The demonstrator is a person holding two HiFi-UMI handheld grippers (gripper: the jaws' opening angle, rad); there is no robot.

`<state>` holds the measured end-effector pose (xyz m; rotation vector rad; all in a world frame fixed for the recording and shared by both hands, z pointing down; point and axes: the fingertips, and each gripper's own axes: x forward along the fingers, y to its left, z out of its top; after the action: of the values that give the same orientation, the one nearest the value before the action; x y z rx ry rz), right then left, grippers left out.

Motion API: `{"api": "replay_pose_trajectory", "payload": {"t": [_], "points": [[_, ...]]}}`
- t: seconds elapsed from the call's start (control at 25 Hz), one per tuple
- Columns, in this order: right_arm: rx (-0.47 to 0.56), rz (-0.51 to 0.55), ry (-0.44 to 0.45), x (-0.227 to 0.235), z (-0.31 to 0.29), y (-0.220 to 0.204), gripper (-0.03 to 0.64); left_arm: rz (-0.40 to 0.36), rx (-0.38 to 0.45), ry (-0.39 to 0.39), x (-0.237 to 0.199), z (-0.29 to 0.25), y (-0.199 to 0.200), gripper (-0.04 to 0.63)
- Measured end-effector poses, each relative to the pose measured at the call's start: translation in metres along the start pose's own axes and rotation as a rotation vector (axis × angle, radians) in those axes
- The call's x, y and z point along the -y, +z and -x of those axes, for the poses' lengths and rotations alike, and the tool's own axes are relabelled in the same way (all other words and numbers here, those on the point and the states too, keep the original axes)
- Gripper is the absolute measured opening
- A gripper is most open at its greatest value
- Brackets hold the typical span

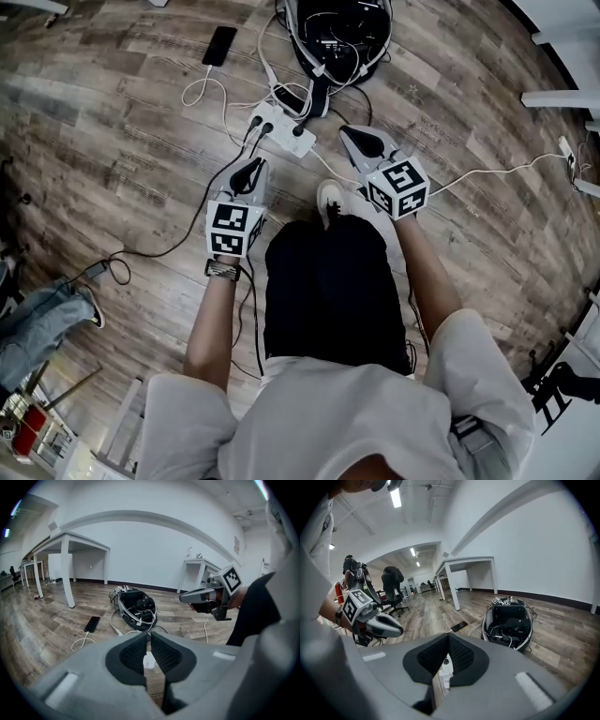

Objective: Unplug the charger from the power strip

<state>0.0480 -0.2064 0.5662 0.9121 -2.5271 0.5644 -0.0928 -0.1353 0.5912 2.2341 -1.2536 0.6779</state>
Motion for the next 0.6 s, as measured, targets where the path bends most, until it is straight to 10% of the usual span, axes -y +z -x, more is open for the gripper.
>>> {"api": "replay_pose_trajectory", "payload": {"t": [0.6], "points": [[-0.063,0.010,0.022,0.033,-0.097,-0.138,0.002,0.075,-0.007,0.014,-0.039,-0.113,-0.101,0.069]]}}
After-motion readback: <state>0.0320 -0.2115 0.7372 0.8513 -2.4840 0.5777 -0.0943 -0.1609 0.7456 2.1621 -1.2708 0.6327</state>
